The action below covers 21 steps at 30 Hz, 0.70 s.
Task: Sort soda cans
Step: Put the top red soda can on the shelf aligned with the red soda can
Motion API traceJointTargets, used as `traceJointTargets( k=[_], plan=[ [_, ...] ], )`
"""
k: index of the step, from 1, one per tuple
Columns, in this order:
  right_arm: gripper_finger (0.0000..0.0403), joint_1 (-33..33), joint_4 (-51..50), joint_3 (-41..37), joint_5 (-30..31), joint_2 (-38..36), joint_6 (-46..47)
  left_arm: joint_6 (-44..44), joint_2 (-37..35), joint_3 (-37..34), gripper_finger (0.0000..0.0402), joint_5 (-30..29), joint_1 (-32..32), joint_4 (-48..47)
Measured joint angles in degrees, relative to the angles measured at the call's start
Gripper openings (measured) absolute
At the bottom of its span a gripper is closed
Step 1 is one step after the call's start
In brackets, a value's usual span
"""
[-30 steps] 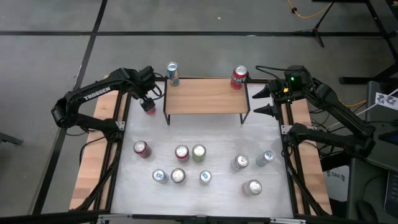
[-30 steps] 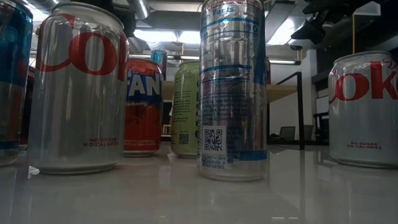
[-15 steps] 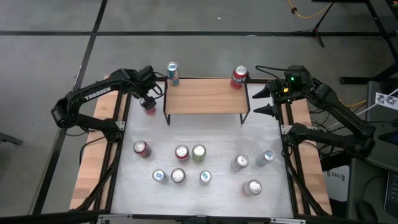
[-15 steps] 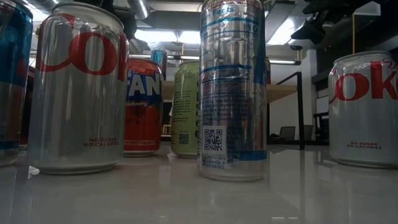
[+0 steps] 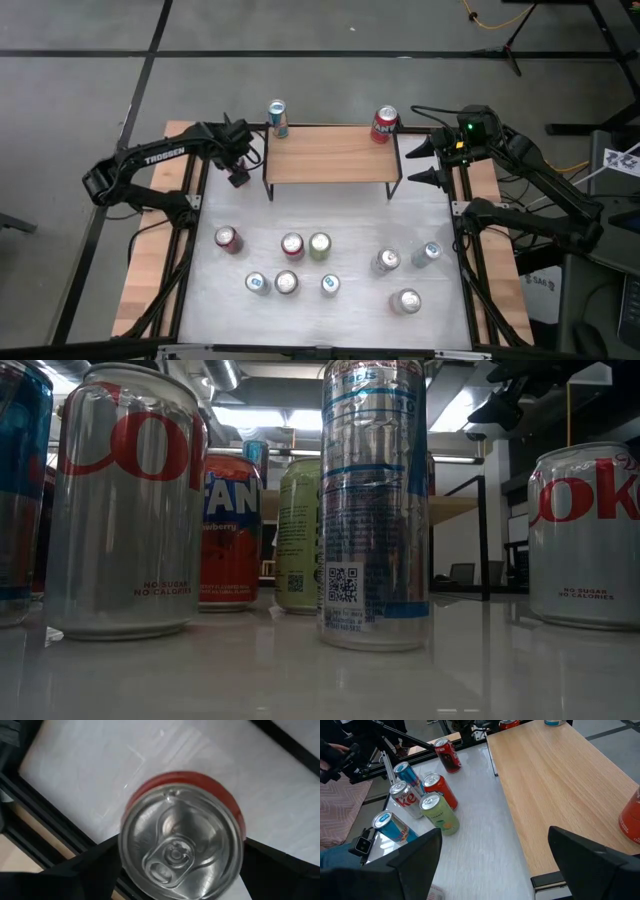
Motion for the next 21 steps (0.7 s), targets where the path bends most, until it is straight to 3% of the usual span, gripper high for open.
traceJointTargets(
  k=[14, 21],
  plan=[
    [0.0356, 0.0, 0.0, 0.0, 0.0, -0.01, -0.01, -6.28, 0.0, -1.61, 0.0344, -0.77, -1.05, 5.13],
    [0.0356, 0.0, 0.0, 0.0, 0.0, -0.01, -0.01, -7.51, -0.08, -1.58, 0.0296, -0.92, -1.05, 5.17]
  ],
)
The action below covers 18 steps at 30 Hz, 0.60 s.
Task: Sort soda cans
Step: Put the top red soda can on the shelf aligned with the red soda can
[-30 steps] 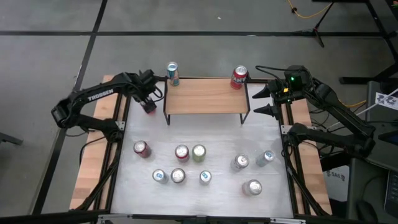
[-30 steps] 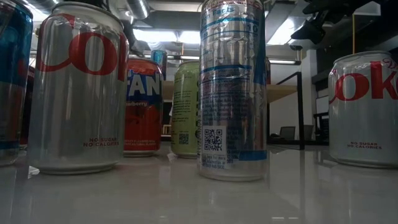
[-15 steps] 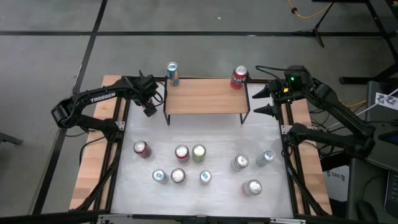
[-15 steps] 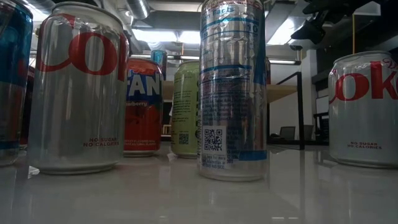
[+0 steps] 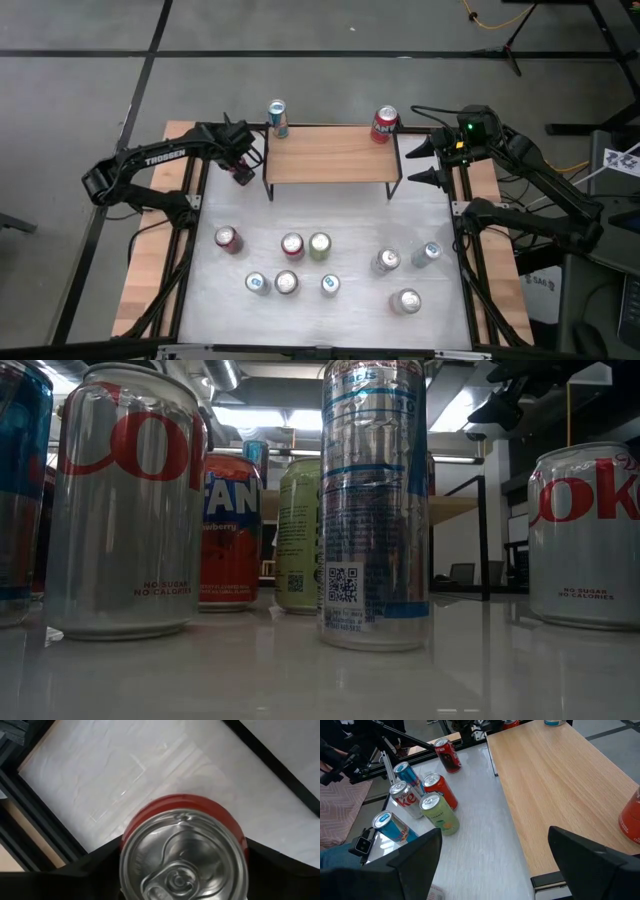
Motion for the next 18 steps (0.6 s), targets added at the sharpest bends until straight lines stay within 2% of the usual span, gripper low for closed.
traceJointTargets(
  k=[3, 6, 9, 18],
  plan=[
    [0.0356, 0.0, 0.02, 0.0, 0.0, 0.01, 0.01, -0.01, -0.03, 0.03, 0.0276, -0.02, 0.0, -0.01],
    [0.0356, 0.0, 0.0, 0.0, 0.0, -0.01, 0.01, 0.38, 0.01, 0.38, 0.0275, 0.27, 0.0, -0.86],
    [0.0356, 0.0, 0.0, 0.0, 0.0, -0.01, 0.01, 1.06, 0.14, 2.19, 0.0275, 0.68, -0.15, -5.75],
    [0.0356, 0.0, 0.0, 0.0, 0.0, 0.01, 0.01, -1.41, 0.12, 13.86, 0.0276, 0.52, -5.83, -21.25]
  ],
)
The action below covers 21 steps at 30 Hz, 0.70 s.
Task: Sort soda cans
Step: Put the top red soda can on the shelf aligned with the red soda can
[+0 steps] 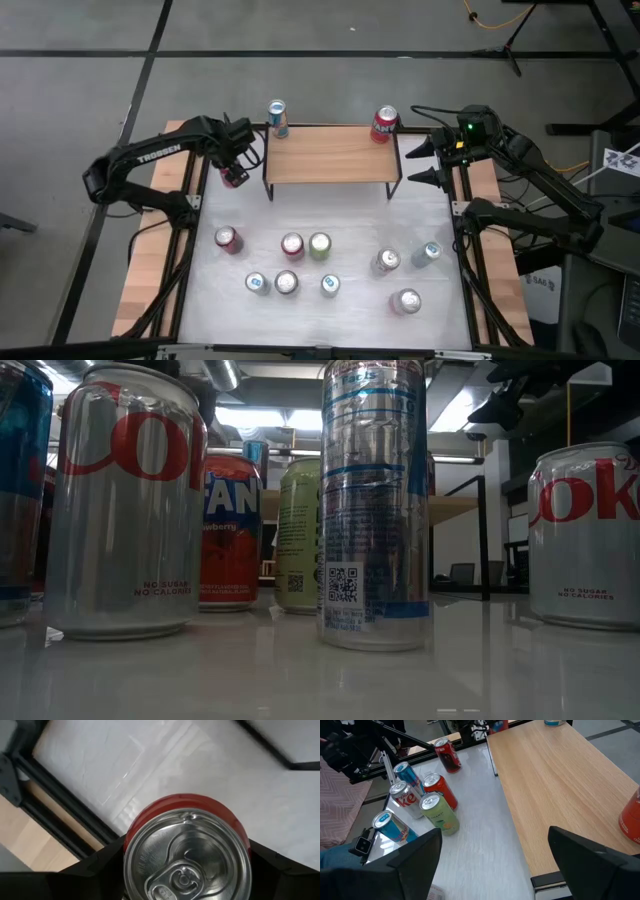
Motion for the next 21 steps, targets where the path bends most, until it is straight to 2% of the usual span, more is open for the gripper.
traceJointTargets(
  k=[11, 16, 21],
  plan=[
    [0.0356, 0.0, 0.0, 0.0, 0.0, 0.0, 0.0, -12.74, -0.04, 16.99, 0.0277, 0.16, -14.17, -16.5],
    [0.0356, 0.0, 0.0, 0.0, 0.0, -0.01, 0.0, -18.05, 0.22, 24.54, 0.0278, 2.58, -21.24, -15.45],
    [0.0356, 0.0, 0.02, 0.0, 0.0, 0.0, 0.0, -20.74, 3.75, 31.28, 0.0278, 2.24, -27.6, -12.85]
  ],
)
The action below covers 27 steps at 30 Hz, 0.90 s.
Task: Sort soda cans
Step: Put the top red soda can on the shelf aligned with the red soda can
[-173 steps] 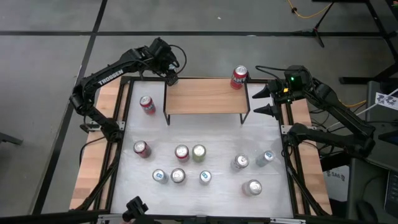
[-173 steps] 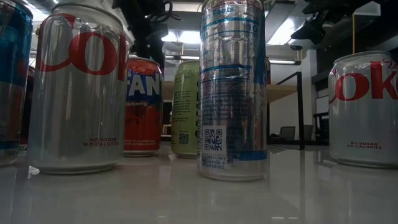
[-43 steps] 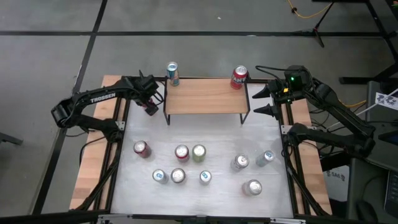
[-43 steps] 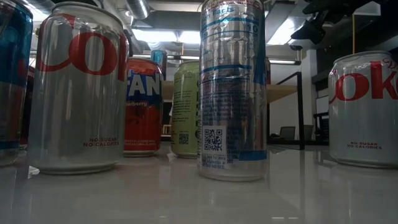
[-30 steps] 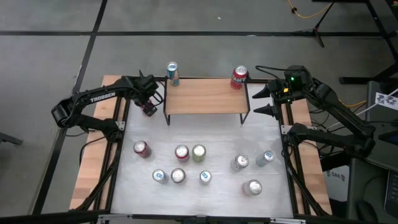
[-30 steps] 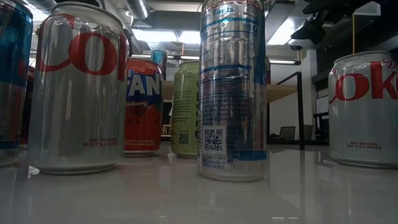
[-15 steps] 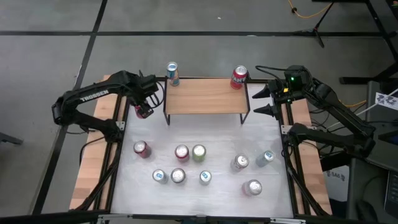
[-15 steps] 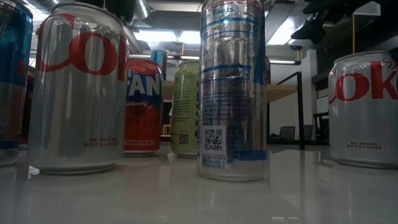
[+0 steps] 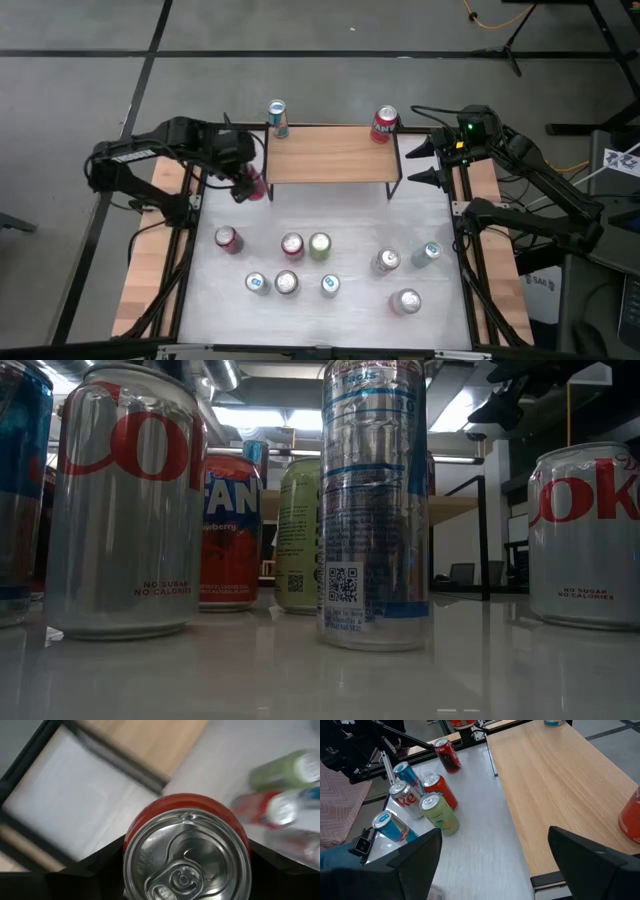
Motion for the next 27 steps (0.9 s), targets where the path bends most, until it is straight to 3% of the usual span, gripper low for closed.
traceJointTargets(
  k=[7, 19, 27],
  plan=[
    [0.0356, 0.0, 0.02, 0.0, 0.0, 0.0, 0.0, 6.61, 12.68, 12.48, 0.0278, -0.89, -3.09, 3.03],
    [0.0356, 0.0, 0.02, 0.0, 0.0, 0.02, 0.0, 28.98, 36.12, 37.8, 0.0279, 0.36, 3.06, 4.31],
    [0.0356, 0.0, 0.02, 0.0, 0.0, 0.02, 0.0, 35.69, 42.71, 42.06, 0.0279, 0.85, 8.59, 4.11]
  ],
)
